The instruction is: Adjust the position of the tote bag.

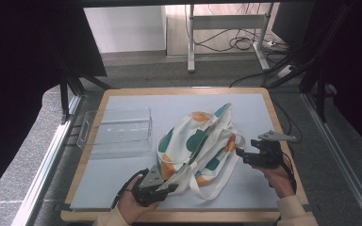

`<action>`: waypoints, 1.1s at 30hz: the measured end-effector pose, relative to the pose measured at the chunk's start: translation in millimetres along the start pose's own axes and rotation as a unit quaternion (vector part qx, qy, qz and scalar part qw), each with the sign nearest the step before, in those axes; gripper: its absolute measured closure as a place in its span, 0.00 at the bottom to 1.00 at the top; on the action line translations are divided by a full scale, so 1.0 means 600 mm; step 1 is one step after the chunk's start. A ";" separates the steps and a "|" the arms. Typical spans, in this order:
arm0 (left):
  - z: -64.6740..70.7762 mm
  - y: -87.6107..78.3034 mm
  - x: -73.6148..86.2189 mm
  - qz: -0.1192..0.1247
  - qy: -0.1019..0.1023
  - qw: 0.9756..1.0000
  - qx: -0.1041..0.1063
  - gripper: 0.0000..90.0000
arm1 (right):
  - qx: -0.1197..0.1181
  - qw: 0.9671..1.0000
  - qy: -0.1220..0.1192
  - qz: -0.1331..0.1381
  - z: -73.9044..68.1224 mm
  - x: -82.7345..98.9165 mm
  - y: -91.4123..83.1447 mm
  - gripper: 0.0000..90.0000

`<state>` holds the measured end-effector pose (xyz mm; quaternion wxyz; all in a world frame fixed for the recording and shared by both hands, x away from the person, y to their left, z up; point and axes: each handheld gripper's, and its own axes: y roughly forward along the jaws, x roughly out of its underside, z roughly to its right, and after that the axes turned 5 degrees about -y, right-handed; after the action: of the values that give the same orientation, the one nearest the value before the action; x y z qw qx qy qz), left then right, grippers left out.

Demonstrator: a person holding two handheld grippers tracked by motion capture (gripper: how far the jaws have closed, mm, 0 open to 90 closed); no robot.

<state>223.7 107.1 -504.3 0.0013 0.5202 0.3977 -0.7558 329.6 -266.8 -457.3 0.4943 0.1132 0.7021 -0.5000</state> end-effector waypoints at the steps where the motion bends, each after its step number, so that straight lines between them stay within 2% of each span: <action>1: 0.000 0.000 0.000 0.000 0.002 1.000 0.000 0.85 | 0.000 1.000 0.006 -0.001 0.001 -0.012 0.008 0.28; 2: 0.001 0.000 0.001 0.000 0.002 1.000 0.000 0.85 | 0.000 1.000 0.006 -0.001 0.001 -0.012 0.008 0.28; 4: 0.001 0.000 0.001 0.000 0.006 1.000 0.001 0.85 | 0.007 1.000 0.007 -0.004 0.001 -0.033 0.017 0.27; 7: -0.001 -0.001 0.001 0.001 0.006 1.000 0.003 0.85 | 0.004 1.000 0.006 -0.003 0.001 -0.052 0.023 0.26; 14: 0.000 0.000 0.002 -0.001 0.008 1.000 0.005 0.85 | 0.011 1.000 0.007 -0.002 -0.001 -0.082 0.032 0.24; 18: 0.000 0.001 0.002 -0.002 0.008 1.000 0.005 0.85 | 0.013 1.000 0.015 0.000 0.004 -0.104 0.038 0.21; 27: 0.002 0.002 0.002 -0.001 0.007 1.000 0.002 0.85 | 0.018 1.000 0.006 0.000 0.008 -0.136 0.054 0.20; 33: 0.002 0.003 0.002 -0.002 0.005 1.000 0.002 0.85 | 0.027 1.000 0.014 -0.002 0.020 -0.150 0.075 0.19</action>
<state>223.1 105.7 -506.5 -0.0028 0.5232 0.3968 -0.7542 409.3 -224.9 -411.0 0.4804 0.1320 0.6955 -0.5177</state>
